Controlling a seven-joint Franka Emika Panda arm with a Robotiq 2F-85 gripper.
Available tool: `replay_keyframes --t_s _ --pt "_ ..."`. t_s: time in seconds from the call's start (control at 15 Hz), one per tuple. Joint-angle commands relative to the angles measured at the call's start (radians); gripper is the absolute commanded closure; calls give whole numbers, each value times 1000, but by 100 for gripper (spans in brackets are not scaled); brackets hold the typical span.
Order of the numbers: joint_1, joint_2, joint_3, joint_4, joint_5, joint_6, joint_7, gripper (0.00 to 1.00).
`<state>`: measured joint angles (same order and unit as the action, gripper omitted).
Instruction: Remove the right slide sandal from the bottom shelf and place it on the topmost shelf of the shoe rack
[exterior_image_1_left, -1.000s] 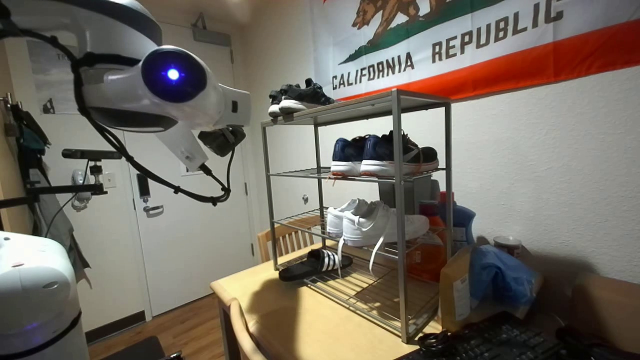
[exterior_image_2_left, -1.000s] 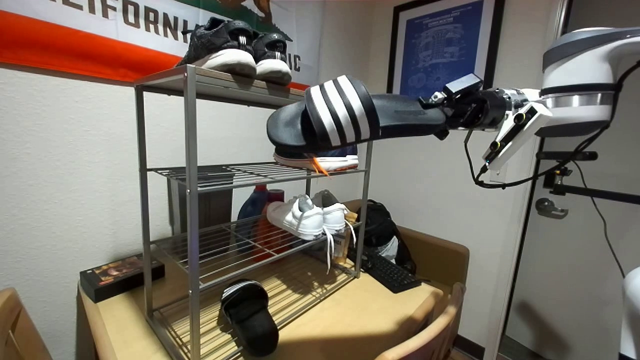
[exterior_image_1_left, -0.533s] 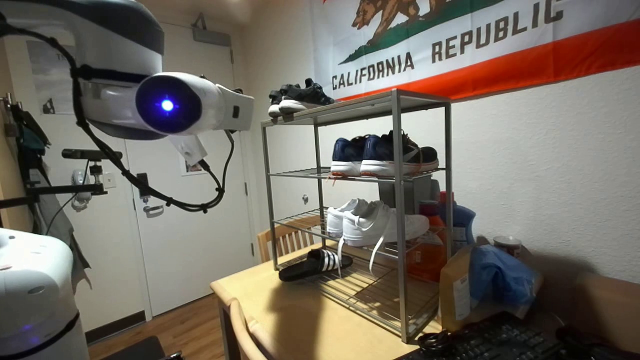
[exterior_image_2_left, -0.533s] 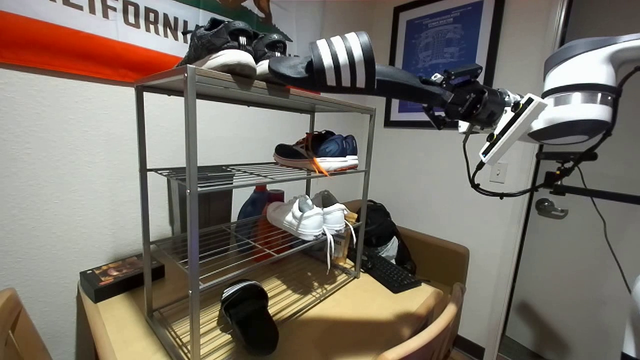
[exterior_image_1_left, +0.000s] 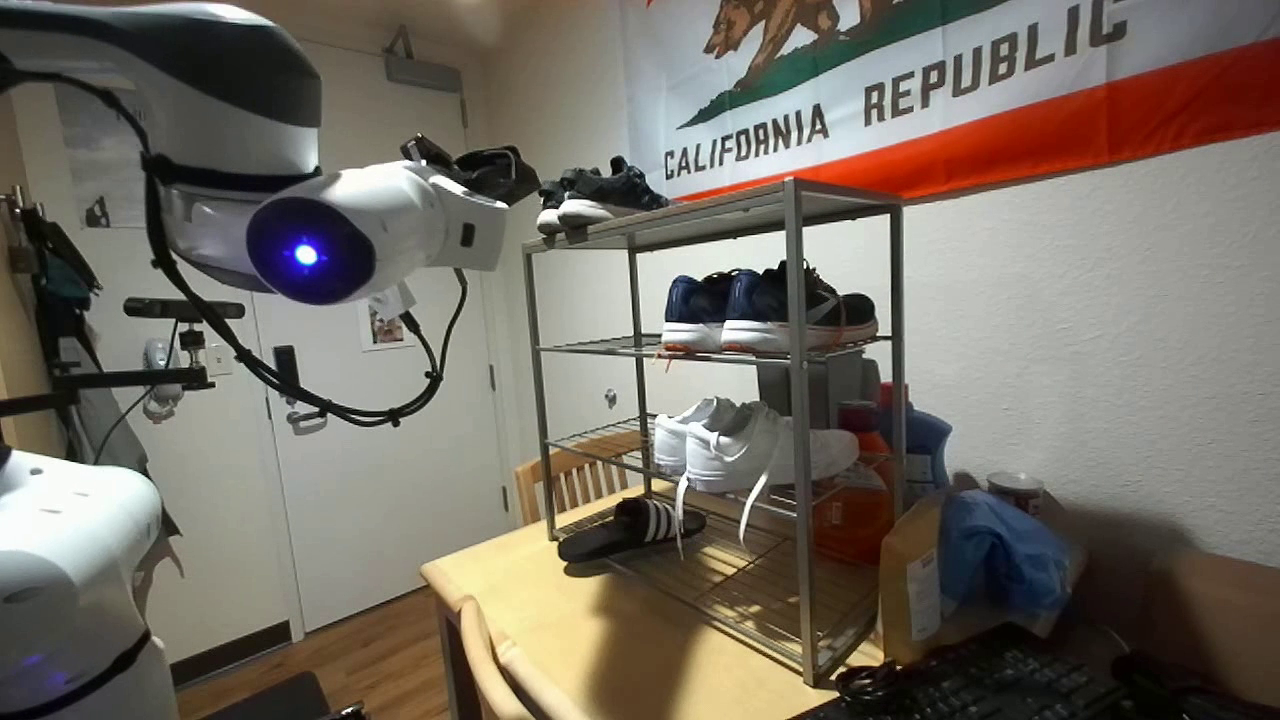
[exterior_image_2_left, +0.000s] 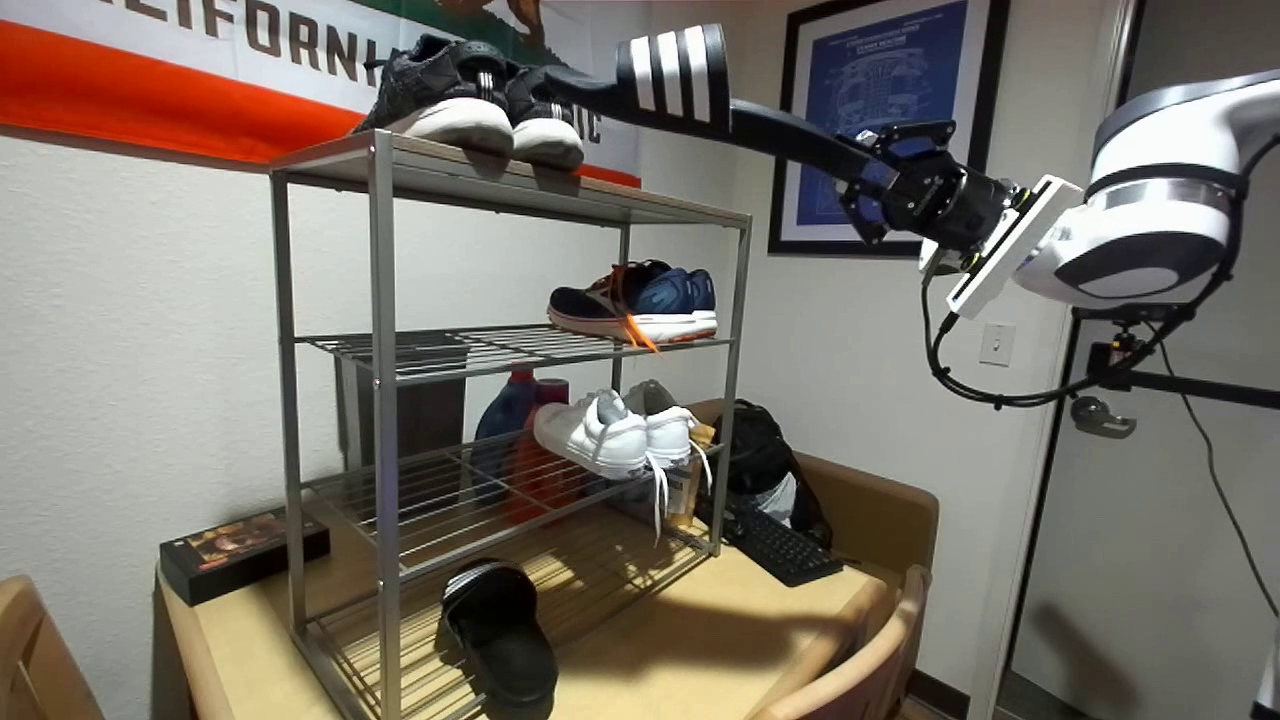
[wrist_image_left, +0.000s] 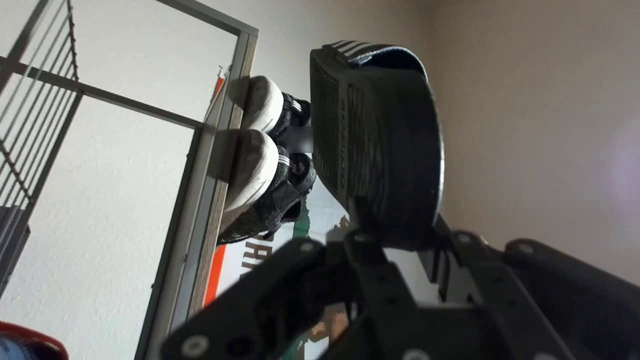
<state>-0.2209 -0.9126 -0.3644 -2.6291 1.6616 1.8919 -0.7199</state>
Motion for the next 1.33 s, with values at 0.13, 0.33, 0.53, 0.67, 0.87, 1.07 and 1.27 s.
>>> replay_keyframes --t_s 0.13,0.33,0.53,0.67,0.87,1.07,1.27 --pt "-89 7 80 -28 196 -26 -9 93" --pt "-121 -2 122 -47 301 10 5 93" --pt "-145 154 102 107 376 18 54 93" --pt "-172 207 119 160 412 68 69 93" --pt "-192 287 144 236 429 163 77 93" --pt "-187 347 174 293 425 250 66 93" --pt "-174 393 195 343 410 315 71 93"
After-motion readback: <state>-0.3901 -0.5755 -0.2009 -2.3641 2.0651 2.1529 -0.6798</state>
